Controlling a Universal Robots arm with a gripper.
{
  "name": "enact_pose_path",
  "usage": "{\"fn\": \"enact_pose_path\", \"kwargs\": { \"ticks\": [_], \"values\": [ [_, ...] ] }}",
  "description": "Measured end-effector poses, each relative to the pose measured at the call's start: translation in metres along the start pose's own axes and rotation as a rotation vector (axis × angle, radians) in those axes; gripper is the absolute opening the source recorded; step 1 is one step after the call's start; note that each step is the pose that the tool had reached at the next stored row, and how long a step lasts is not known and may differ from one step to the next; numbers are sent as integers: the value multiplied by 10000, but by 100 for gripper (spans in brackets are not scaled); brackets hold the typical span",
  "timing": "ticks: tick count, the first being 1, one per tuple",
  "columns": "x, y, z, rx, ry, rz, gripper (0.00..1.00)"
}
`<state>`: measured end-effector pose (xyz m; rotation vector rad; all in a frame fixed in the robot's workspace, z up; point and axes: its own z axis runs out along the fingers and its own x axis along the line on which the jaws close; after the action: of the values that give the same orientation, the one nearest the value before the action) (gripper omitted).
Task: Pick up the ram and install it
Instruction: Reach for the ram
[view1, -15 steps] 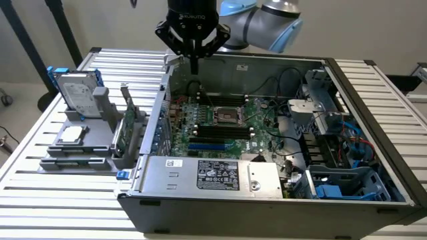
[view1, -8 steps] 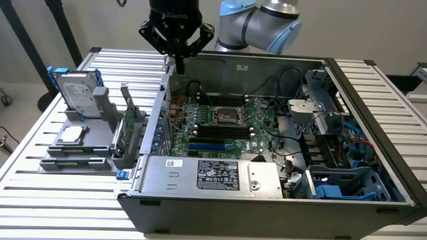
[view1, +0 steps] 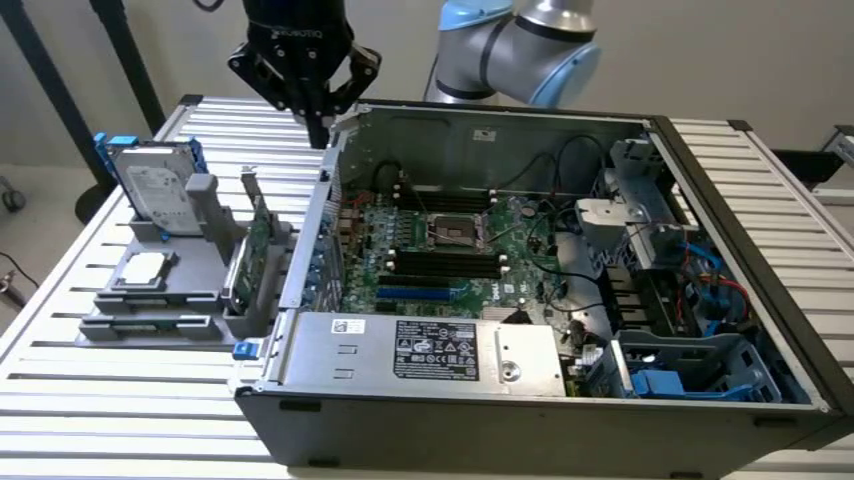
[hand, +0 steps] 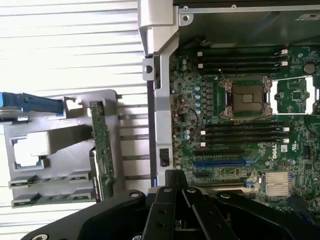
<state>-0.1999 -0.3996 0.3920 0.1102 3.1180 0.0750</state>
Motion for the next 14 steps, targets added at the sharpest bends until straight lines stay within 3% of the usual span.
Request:
{"fn": "enact_pose_path", "kwargs": {
  "ticks": [14],
  "values": [
    [635,-78,53,7,0,0,11]
  ]
}}
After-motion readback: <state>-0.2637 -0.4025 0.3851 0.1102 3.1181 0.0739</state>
